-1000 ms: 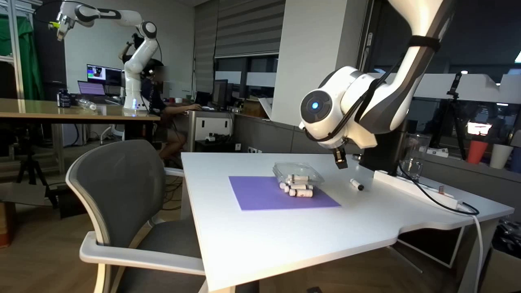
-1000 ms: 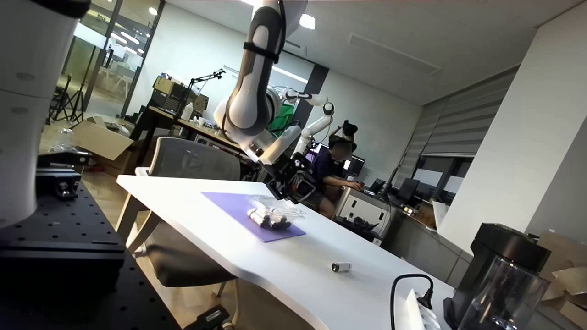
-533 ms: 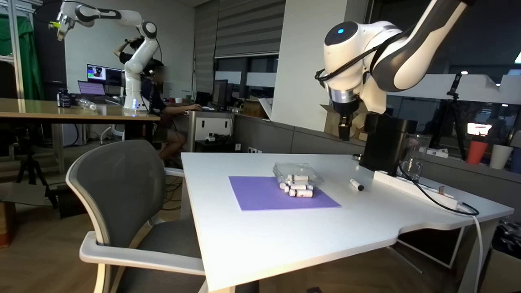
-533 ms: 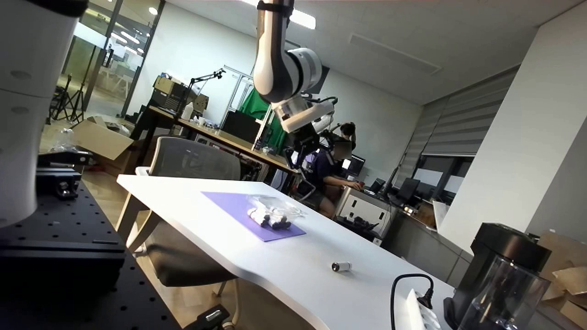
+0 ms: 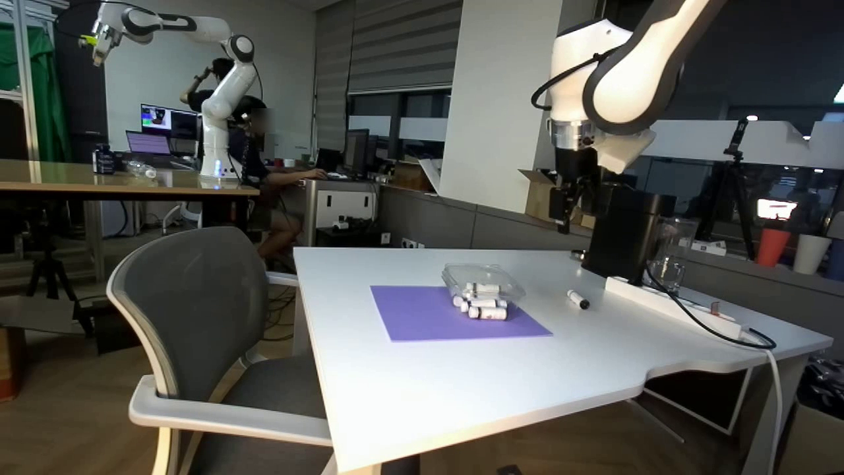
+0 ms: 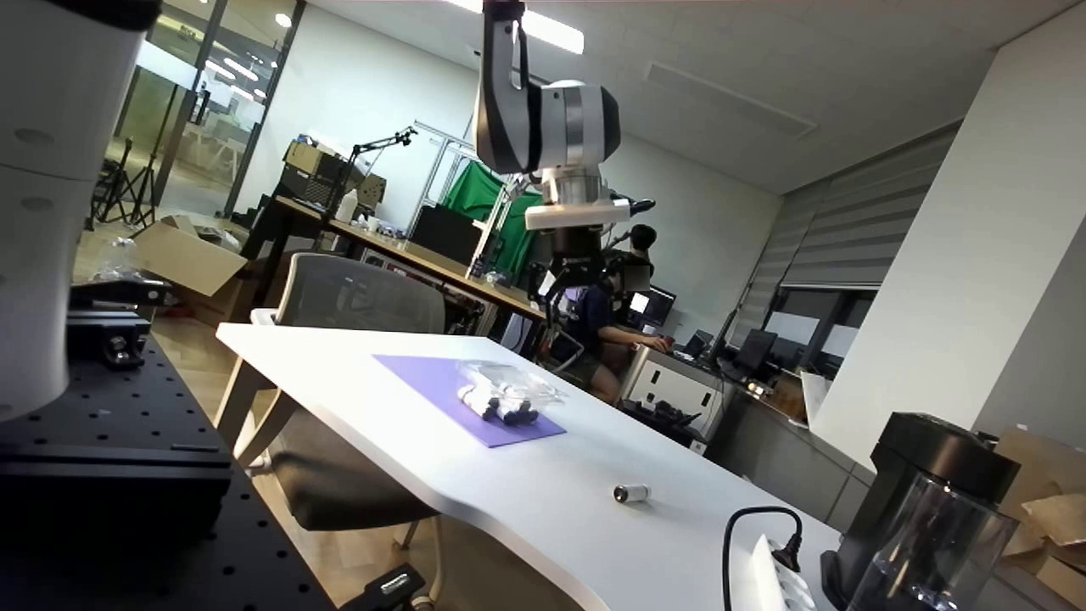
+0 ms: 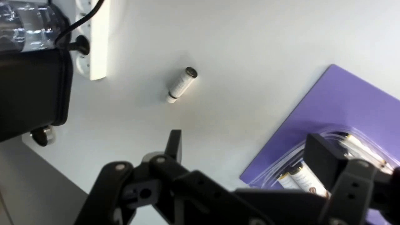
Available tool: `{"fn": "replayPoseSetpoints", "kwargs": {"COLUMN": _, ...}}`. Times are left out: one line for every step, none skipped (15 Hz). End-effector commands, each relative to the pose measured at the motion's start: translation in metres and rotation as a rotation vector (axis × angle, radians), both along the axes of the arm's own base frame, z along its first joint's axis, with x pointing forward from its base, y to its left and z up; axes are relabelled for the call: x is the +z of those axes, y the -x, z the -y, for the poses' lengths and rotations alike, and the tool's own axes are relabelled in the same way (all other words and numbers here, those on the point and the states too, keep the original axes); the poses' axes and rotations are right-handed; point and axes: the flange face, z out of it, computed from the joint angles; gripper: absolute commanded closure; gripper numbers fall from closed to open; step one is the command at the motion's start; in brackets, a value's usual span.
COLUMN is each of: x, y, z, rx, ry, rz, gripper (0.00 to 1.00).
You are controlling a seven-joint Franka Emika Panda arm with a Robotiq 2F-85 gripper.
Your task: Close the lid of the bowl
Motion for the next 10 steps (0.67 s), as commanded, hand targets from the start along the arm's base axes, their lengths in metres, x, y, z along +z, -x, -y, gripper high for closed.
{"fn": "replayPoseSetpoints", "kwargs": {"x": 0.011, "y": 0.003, "z": 0.004, "rx": -0.118, "ry": -0.172, "rz": 0.007, "gripper": 0.0}}
{"fn": "replayPoseSetpoints", "kwargs": {"x": 0.013, "y": 0.002, "z": 0.004, "rx": -0.155, "ry": -0.227, "rz": 0.01, "gripper": 0.0}}
{"fn": "replayPoseSetpoints", "kwargs": {"x": 0.014, "y": 0.002, "z": 0.005, "rx": -0.191, "ry": -0.282, "rz": 0.013, "gripper": 0.0}}
{"fn": "replayPoseSetpoints", "kwargs": {"x": 0.015, "y": 0.0, "z": 0.005, "rx": -0.226, "ry": -0.338, "rz": 0.018, "gripper": 0.0}}
{"fn": "replayPoseSetpoints", "kwargs": {"x": 0.011, "y": -0.003, "z": -0.001, "rx": -0.26, "ry": -0.396, "rz": 0.021, "gripper": 0.0}}
{"fn": "replayPoseSetpoints", "kwargs": {"x": 0.01, "y": -0.004, "z": -0.001, "rx": -0.296, "ry": -0.45, "rz": 0.026, "gripper": 0.0}}
{"fn": "replayPoseSetpoints", "kwargs": {"x": 0.009, "y": -0.004, "z": -0.005, "rx": -0.307, "ry": -0.489, "rz": 0.049, "gripper": 0.0}}
{"fn": "replayPoseSetpoints", "kwargs": {"x": 0.009, "y": -0.004, "z": -0.007, "rx": -0.27, "ry": -0.497, "rz": 0.086, "gripper": 0.0}}
{"fn": "replayPoseSetpoints", "kwargs": {"x": 0.009, "y": -0.008, "z": -0.005, "rx": -0.279, "ry": -0.469, "rz": 0.044, "gripper": 0.0}}
{"fn": "replayPoseSetpoints", "kwargs": {"x": 0.008, "y": -0.008, "z": -0.008, "rx": -0.272, "ry": -0.486, "rz": 0.064, "gripper": 0.0}}
